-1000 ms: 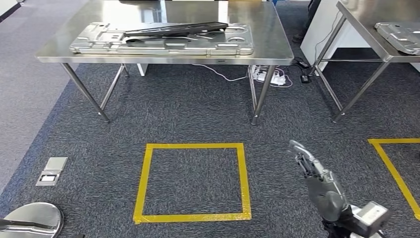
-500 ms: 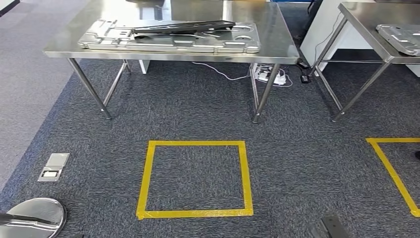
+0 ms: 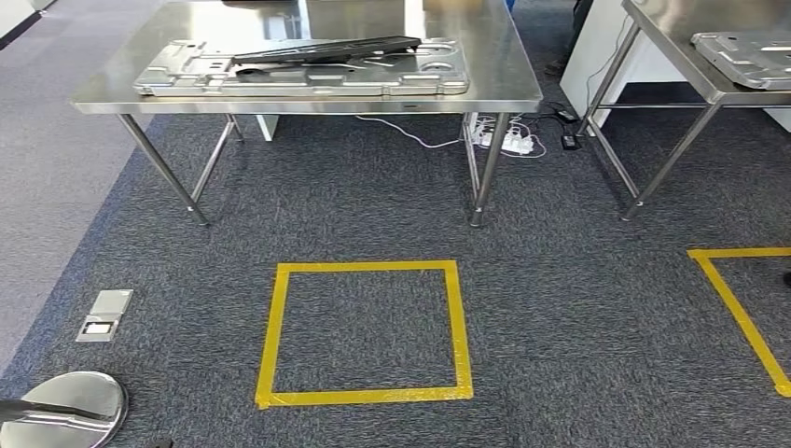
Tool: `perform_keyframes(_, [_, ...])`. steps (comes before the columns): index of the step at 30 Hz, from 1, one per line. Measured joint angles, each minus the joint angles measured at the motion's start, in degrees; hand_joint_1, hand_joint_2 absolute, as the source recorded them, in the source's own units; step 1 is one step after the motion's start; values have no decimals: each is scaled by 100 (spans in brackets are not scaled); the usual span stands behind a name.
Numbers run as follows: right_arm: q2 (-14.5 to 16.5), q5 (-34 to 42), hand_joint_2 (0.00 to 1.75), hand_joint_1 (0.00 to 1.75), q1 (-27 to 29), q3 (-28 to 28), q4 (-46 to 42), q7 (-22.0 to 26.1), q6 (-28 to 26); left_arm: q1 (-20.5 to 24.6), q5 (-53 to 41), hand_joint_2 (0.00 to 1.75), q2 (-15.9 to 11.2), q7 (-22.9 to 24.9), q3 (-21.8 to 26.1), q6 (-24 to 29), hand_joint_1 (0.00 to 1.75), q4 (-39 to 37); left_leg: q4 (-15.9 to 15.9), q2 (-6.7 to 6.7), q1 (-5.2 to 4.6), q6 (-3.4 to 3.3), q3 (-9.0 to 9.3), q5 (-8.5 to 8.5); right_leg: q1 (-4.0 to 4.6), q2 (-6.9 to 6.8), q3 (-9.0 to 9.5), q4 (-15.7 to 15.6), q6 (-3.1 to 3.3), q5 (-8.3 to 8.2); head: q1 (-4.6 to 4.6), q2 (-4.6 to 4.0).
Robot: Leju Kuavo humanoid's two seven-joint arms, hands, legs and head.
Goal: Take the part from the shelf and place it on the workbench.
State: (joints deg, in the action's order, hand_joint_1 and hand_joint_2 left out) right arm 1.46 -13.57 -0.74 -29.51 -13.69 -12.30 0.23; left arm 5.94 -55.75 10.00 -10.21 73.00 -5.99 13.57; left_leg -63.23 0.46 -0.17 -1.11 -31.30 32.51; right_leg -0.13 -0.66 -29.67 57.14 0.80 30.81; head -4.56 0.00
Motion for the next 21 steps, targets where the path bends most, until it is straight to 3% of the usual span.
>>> perform_keyframes(1, [11,-2,87,0,-13,-26,15,89,48,3,31,175,-4,11,0,-12,0,0,314,0,-18,-42,159,-94,8,3,-9,8,-15,-6,0,0])
perform_keyframes(3, [29,-37,0,0,-32,-65,37,324,147,0,114,175,-13,26,1,-43,0,0,541,0,-48,-89,243,-112,12,1,-48,19,-65,-31,1,0])
perform_keyframes(5, [23,-94,0,0,-40,-82,52,560,243,-20,197,175,-13,36,6,-73,0,0,592,5,-34,-117,227,-148,9,3,-70,32,-123,-36,1,0])
perform_keyframes(7, [13,-140,87,0,-41,-88,67,723,312,-29,245,175,-15,71,15,-83,0,0,639,15,6,-167,211,-203,6,24,-151,233,-178,146,2,0])
perform_keyframes(9, [1,-164,175,0,-41,-102,82,831,347,-40,277,175,-16,125,24,-69,0,0,649,29,25,-193,179,-231,-20,40,-414,866,-234,544,3,0])
perform_keyframes(11, [-7,-173,175,0,-31,-114,102,885,355,-66,300,175,-16,167,31,-44,0,0,635,47,31,-191,152,-239,-54,39,-668,1517,-286,802,3,0])
perform_keyframes(12, [-7,-176,175,0,-15,-115,113,894,355,-74,316,175,-18,182,27,-28,0,1,624,54,37,-187,144,-241,-71,38,-675,1593,-307,774,3,0])
perform_keyframes(13, [-9,-175,175,0,9,-113,126,900,354,-77,344,175,-23,194,7,-13,0,7,608,56,46,-179,140,-239,-89,36,-573,1432,-328,637,3,0])
perform_keyframes(15, [-11,-151,175,0,77,-93,156,910,348,-76,469,175,-49,217,-122,16,0,48,559,52,61,-132,133,-214,-122,33,-186,693,-370,271,3,0])
perform_keyframes(17, [-11,-102,175,0,143,-47,186,921,338,-81,662,175,-96,248,-340,42,0,108,494,45,47,-55,100,-178,-131,40,50,146,-344,110,0,0])
perform_keyframes(19, [-8,-40,175,0,203,29,200,943,327,-98,882,175,-151,282,-590,68,0,156,460,42,24,-89,71,-163,-127,45,60,51,-287,118,-4,0])
perform_keyframes(21, [-6,28,175,0,260,130,198,967,312,-138,1112,175,-199,318,-865,96,0,189,465,41,22,-195,70,-180,-118,42,55,56,-267,115,-5,0])
